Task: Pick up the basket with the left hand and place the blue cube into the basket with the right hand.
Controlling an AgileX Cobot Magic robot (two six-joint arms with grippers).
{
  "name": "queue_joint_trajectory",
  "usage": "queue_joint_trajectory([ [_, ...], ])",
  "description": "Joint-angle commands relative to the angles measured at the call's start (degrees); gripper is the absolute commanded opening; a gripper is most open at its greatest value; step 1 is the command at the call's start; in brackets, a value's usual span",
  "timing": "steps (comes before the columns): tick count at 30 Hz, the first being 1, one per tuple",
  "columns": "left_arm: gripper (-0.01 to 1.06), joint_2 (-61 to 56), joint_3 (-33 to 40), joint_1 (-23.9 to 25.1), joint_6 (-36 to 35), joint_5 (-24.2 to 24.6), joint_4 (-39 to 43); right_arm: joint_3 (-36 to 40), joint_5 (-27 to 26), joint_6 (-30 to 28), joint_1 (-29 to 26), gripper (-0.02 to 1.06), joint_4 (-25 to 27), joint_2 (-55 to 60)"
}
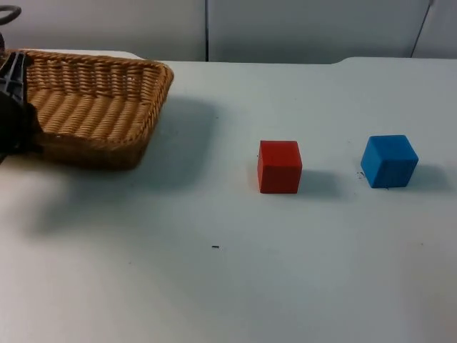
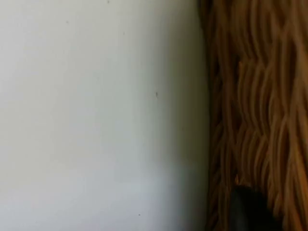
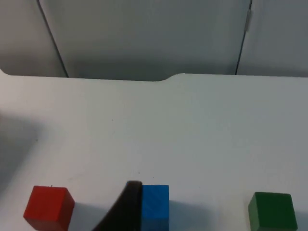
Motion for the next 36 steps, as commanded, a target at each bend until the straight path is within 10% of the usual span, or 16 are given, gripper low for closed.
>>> queue_joint_trajectory([
  [1, 0.00, -0.08, 0.03, -0.32, 0.33, -1.13, -1.40, -0.55, -1.36, -0.79, 1.20, 1.02, 0.13, 0.13],
  [17, 0.00, -17.35, 4.57, -0.32, 0.91, 2.07, -3.11, -0.55, -0.53, -1.89, 1.85, 1.02, -0.04, 0.13],
  [26, 0.00, -32.29, 15.42, -0.20, 4.32, 4.94, 21.86, -0.55, 2.46, -2.01, 1.85, 1.02, 0.18, 0.13],
  [36, 0.00, -36.97, 17.21, 4.94, 7.61, 26.27, 46.20, -1.00, 5.04, -1.79, 1.85, 1.02, 0.62, 0.13],
])
